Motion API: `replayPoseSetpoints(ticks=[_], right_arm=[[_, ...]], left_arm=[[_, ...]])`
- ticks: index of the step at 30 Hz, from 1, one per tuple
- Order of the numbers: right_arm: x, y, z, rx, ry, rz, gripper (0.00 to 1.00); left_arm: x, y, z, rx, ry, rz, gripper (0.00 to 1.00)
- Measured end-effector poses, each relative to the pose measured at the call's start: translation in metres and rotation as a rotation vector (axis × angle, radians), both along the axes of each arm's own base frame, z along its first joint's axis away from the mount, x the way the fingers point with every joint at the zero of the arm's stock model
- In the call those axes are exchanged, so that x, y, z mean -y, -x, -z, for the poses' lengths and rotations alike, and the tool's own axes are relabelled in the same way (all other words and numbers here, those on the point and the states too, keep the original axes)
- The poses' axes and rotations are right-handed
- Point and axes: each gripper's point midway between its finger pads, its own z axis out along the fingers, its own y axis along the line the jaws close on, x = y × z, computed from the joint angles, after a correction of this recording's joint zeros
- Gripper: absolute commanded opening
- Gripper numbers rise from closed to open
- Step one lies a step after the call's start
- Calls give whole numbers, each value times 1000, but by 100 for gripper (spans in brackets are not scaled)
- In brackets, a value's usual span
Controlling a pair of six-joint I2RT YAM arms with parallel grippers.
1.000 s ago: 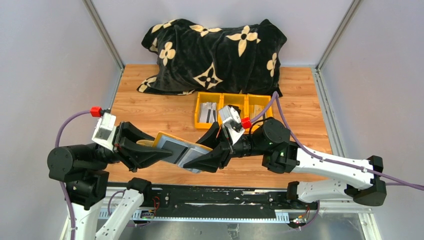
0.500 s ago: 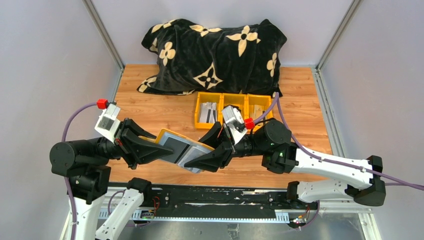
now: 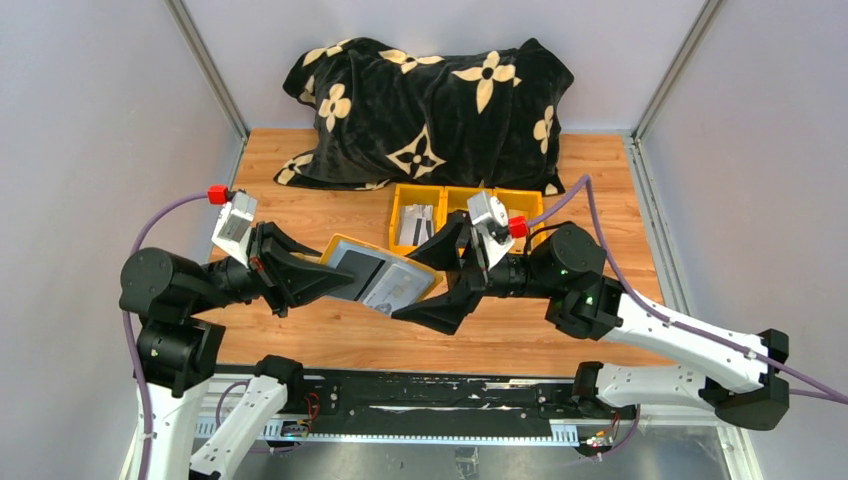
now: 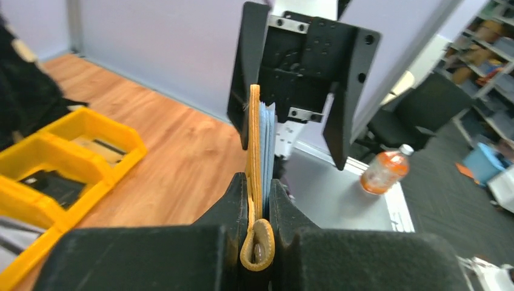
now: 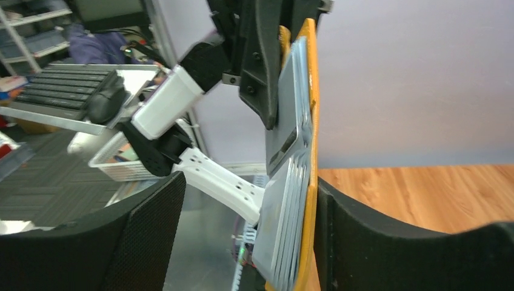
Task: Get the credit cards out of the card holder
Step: Remove the credit card from the card holder.
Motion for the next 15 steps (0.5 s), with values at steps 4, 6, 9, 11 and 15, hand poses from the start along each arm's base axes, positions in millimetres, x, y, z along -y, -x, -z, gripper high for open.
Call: replayPoseSetpoints(ticks=[4,6,9,11,15], right_arm=[[8,-22,4,-23,74,102,79],[11,-37,8,-45,122,169,79],[18,-58,18,-75,188,267,80],[22,-69,25,-83,228,322,80],[26,-75,38,-73,286,350,80]], left_arm=[[-6,-22,10,38,-63,-130,0],[-11,-34,18,54,-102,-201,0],[-18,-46,32,66,-156,-275,0],[-21,-52,41,71,-192,-307,0],[-26,-56,53,99,-250,-333,0]])
